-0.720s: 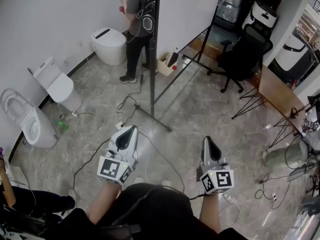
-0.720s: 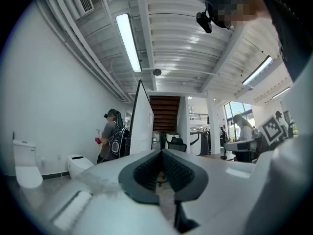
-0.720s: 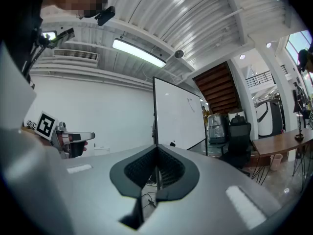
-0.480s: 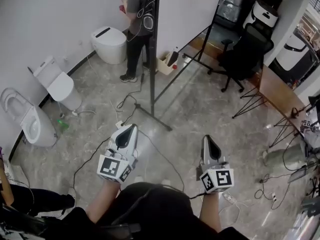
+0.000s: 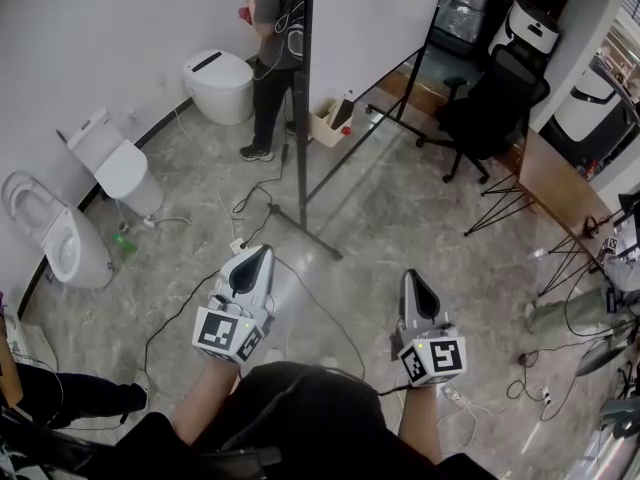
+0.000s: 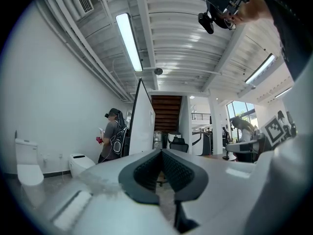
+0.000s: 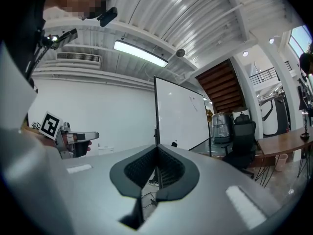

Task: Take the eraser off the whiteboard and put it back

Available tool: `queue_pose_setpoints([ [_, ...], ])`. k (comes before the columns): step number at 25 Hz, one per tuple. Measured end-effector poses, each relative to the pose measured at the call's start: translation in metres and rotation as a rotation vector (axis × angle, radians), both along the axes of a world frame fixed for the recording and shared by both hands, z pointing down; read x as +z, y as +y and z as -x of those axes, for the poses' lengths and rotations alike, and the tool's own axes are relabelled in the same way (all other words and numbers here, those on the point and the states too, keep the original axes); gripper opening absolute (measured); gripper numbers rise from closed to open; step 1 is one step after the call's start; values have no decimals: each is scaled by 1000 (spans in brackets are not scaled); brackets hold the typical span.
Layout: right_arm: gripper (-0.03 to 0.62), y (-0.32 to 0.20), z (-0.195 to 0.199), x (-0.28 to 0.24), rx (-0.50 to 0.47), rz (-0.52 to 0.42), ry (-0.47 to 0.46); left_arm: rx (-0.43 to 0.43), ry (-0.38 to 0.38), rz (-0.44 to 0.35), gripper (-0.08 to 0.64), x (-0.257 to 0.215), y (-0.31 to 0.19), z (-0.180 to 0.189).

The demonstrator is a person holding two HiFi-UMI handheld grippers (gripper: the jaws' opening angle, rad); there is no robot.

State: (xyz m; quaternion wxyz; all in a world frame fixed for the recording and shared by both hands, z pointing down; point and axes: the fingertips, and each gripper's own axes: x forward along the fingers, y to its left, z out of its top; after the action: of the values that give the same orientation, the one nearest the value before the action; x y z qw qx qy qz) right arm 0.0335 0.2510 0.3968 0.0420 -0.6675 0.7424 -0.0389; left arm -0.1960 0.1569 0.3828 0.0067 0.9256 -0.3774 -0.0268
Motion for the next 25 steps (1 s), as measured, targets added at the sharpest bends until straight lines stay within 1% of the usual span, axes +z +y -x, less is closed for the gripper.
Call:
queue_pose_setpoints([
  [9,9,13,-27,10,-41,3,-35,-34,-11,6,5,9,21,-25],
  [15,9,19,-37,17,-105,15,-20,-73,-13,13,5,15,34,-36],
  [21,9,16,-46,19,-121,23,-29,-98,-15,26,5,18,35,-40],
  [25,9,13,-51,24,-127,30,-35,-91,-23,26,5,19,31,-48],
])
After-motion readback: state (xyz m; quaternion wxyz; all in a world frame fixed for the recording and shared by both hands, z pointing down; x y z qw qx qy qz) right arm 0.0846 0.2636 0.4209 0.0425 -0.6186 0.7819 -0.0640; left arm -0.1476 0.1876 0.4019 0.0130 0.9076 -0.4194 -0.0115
